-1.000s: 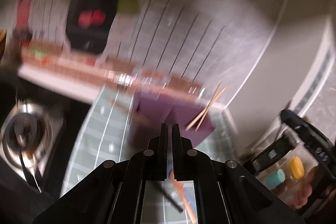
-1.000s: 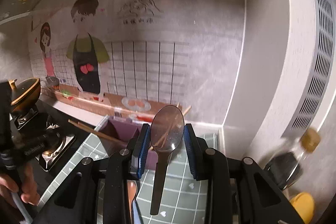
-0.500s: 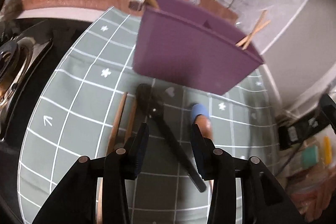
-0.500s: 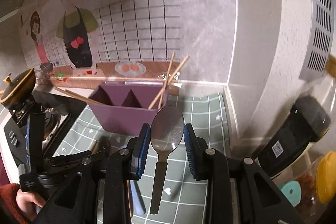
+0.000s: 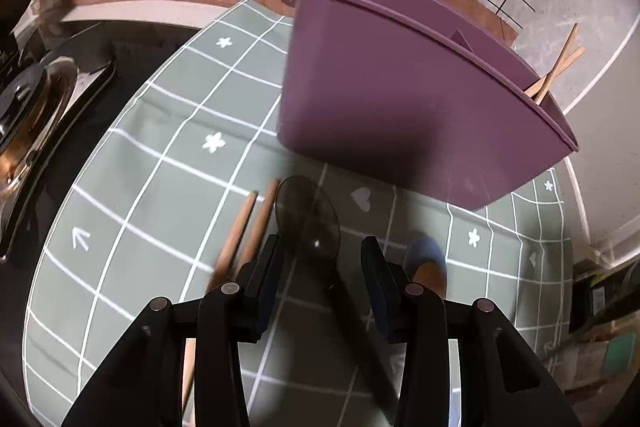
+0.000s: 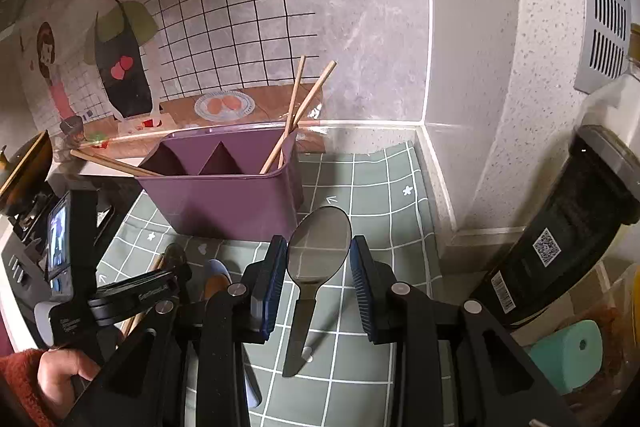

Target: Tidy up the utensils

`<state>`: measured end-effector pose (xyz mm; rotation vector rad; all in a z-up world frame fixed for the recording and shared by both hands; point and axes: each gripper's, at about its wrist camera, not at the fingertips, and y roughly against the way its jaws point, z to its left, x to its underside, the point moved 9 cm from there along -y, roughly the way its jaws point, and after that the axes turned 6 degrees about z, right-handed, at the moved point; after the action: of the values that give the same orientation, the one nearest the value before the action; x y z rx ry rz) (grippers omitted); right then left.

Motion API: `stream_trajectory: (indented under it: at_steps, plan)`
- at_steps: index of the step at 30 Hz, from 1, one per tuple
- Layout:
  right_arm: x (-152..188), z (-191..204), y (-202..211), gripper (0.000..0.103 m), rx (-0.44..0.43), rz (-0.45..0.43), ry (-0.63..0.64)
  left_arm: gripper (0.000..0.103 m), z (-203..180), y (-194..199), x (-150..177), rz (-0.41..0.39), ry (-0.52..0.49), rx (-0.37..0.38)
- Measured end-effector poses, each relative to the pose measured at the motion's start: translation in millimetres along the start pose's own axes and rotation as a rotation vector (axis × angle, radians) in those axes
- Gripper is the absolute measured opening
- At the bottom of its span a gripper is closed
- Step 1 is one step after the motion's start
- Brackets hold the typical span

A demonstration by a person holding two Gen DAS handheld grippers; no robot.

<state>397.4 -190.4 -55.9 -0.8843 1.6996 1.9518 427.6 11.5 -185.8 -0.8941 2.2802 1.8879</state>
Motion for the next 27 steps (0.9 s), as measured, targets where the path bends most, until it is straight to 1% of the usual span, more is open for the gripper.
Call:
stream_trajectory:
  at_steps: [3,5,7,10,11,14,16,19,22,27]
  plan:
    - [0.4,1.6,-2.4,0.03,0.007,0.0,0.004,0.041,-1.8,-1.9,-3.8,-0.014,-0.007,-0.033]
    - [-0.6,3.0,-3.6,0.03,0.005,0.0,0.01,0.037,-0.7,-0.8,-4.5,-0.023,-0.003,-0.038]
    - [-1.3,4.8,-2.7,0.03,-0.001,-0.002,0.02,0.017,-0.2,-0.7,-3.9,-0.024,-0.02,-0.027]
    - [-2.3,6.7,1.1,0.03,-0.009,-0.008,0.032,0.01,0.8,2.0,-1.1,-0.01,-0.03,0.039]
    - [-2.3,7.1,2.3,0.03,-0.01,-0.01,0.035,0.009,1.2,5.6,0.3,-0.014,-0.038,0.07]
    - [-1.3,8.5,4.7,0.03,-0.011,-0.011,0.043,0.005,3.5,21.7,4.6,-0.049,-0.081,0.123]
    - [-0.3,8.8,5.6,0.03,-0.012,-0.011,0.046,0.004,5.3,31.8,6.0,-0.071,-0.105,0.144]
    - [0.7,8.8,5.7,0.03,-0.016,-0.006,0.043,0.003,7.0,45.4,6.4,-0.101,-0.138,0.152]
    - [1.7,8.7,6.8,0.03,-0.017,-0.005,0.038,0.003,5.0,52.3,7.1,-0.101,-0.153,0.197]
    - [3.2,10.0,13.9,0.03,-0.016,-0.016,0.039,0.003,0.3,60.2,10.0,-0.114,-0.195,0.207]
